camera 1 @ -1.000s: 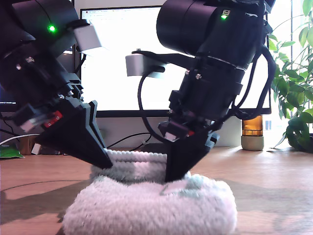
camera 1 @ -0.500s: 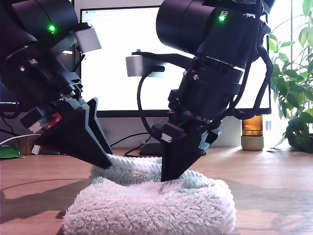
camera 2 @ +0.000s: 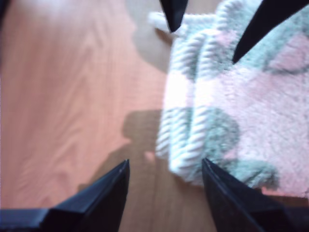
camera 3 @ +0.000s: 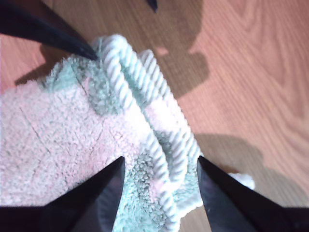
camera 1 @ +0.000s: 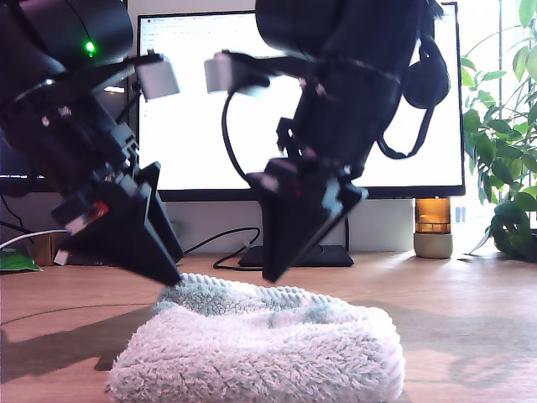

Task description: Fold the tea towel to a neat square and place it to the right

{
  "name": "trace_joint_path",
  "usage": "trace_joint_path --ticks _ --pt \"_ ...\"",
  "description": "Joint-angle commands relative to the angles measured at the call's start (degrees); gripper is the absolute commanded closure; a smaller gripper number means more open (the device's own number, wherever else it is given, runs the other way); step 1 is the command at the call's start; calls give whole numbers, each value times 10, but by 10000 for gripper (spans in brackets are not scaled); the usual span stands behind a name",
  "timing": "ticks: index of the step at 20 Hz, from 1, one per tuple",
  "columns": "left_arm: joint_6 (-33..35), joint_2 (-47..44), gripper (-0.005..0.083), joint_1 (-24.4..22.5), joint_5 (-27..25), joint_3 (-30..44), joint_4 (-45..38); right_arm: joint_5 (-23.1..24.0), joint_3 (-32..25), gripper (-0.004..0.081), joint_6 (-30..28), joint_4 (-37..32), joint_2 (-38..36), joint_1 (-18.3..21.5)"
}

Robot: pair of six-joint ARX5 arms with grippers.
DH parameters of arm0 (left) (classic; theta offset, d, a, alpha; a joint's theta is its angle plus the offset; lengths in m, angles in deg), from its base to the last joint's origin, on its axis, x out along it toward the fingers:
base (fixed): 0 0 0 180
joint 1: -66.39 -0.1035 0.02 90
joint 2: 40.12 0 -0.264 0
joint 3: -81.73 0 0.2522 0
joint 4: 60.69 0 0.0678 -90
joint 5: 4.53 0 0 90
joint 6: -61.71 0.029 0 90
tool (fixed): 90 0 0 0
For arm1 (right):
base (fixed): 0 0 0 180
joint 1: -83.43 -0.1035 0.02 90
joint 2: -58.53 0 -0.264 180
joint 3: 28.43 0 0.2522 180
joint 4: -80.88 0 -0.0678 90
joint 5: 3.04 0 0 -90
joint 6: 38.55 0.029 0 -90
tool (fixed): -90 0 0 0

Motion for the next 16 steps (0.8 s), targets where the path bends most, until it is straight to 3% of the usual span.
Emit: trace_joint_path --ticks 1,3,5,6,8,11,16 --pt "-24 -37 348 -1 -8 3 4 -6 7 349 0 25 -20 -2" --pt "-57 -76 410 -1 -12 3 22 -19 9 447 -2 52 -40 -2" --pt "-75 -119 630 -1 -10 3 37 -18 12 689 -2 59 -57 -2" --pt "-83 -139 759 1 -4 3 44 -19 15 765 2 59 -63 -2" --pt "-103 -170 789 3 18 2 46 -19 21 783 4 42 -66 -2" --pt "-209 -204 789 4 42 2 66 -46 25 783 103 47 -66 -2" --pt "-249 -242 789 3 50 8 80 -39 10 783 126 2 -82 -3"
